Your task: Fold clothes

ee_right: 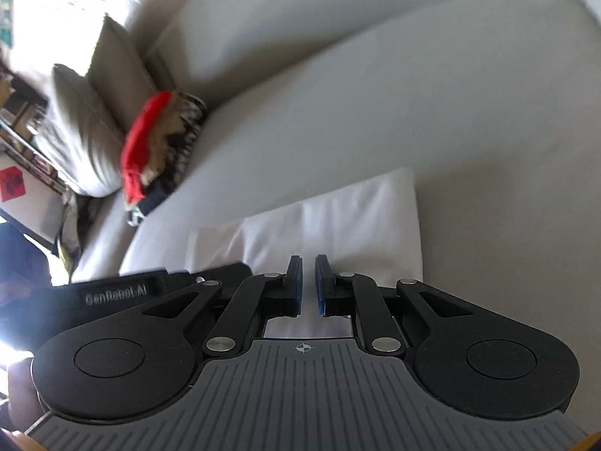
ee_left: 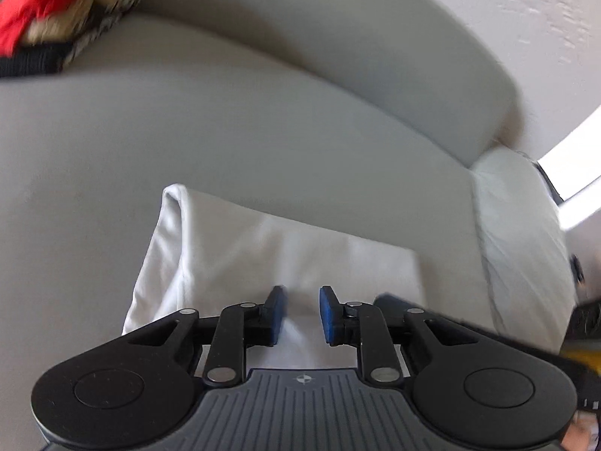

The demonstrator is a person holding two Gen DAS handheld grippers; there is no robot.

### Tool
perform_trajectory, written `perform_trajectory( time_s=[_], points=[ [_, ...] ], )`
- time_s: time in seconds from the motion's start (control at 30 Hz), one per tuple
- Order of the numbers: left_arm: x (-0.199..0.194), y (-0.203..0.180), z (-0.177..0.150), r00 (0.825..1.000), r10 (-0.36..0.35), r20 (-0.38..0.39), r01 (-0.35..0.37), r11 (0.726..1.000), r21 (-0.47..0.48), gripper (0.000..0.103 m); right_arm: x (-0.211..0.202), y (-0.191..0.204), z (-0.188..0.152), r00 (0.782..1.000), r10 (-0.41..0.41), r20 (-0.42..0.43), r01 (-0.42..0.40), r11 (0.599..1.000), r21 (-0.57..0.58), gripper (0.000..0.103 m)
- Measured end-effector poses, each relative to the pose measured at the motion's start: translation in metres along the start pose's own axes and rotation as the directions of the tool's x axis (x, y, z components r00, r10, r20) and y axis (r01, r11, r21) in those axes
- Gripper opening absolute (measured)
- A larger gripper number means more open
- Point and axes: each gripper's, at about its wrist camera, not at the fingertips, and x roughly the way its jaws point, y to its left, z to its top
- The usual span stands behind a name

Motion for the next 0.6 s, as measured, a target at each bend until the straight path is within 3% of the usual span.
perform_trajectory(
  time_s=[0.03,0.17,0.3,0.37,0.47,0.6],
  points=[
    [0.005,0.008,0.005,1.0,0.007,0.015,-0.006,1.0,-0.029,0.011,0.006,-0.008,0.004,1.0,-0.01,0.009,0.009,1.0,0.024,0.003],
    [0.007,0.038,0.012,0.992,0.048,0.12,-0.028,0.987,-0.161,0.008,0.007,-0.037,0.014,0.992,-0.047,0.115,0.033,0.992,0.123,0.002],
    [0.003,0.062,0.013,0.97,0.105,0.217,-0.049,0.968,-0.247,0.007,0.0,-0.057,0.017,0.97,-0.135,0.2,0.103,0.982,0.161,0.002],
    [0.0,0.063,0.01,0.96,0.146,0.24,-0.083,0.963,-0.255,0.007,-0.007,-0.064,0.019,0.953,-0.194,0.234,0.155,0.972,0.177,0.001],
    [-0.015,0.06,0.005,0.949,0.179,0.259,-0.109,0.959,-0.262,0.007,-0.021,-0.069,0.016,0.951,-0.204,0.234,0.154,0.965,0.214,0.012],
    [-0.052,0.042,-0.006,0.942,0.167,0.292,-0.102,0.969,-0.224,0.013,-0.052,-0.058,0.008,0.946,-0.208,0.248,0.168,0.971,0.172,0.012]
  ],
)
